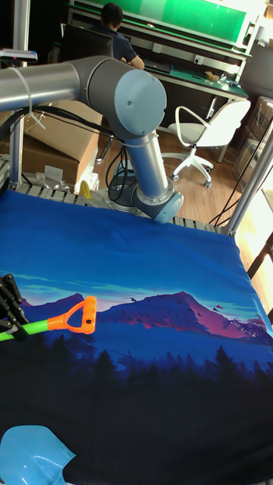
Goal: Use a shovel to scoop up an object
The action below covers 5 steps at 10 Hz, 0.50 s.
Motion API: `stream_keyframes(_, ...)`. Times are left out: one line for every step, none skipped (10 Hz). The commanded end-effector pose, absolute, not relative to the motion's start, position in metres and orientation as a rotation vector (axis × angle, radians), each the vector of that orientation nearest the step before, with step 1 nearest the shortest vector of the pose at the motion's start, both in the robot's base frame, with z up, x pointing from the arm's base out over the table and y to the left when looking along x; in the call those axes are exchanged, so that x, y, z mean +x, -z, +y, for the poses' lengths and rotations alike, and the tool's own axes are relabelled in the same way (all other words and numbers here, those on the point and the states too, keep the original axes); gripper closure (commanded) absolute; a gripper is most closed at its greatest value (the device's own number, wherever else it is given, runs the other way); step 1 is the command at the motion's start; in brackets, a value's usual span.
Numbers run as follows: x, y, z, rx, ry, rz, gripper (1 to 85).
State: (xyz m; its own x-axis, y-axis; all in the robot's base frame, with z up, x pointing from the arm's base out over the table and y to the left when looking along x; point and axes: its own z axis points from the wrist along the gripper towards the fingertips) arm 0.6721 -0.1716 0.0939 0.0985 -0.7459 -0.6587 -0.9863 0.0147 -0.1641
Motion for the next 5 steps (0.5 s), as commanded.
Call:
stream_keyframes(0.6782,-0.0917,-0.1763,-1.774,-0.497,1.711,73.7)
stream_keyframes(0.6794,-0.0903,-0.1772,-1.774,-0.496,1.713,73.7)
stream_keyframes(0.6801,-0.0895,-0.1774,-1.773,-0.497,1.714,73.7)
stream_keyframes(0.6803,-0.0884,-0.1783,-1.776,-0.493,1.717,73.7)
stream_keyframes(0.6804,-0.0876,-0.1785,-1.778,-0.491,1.719,73.7)
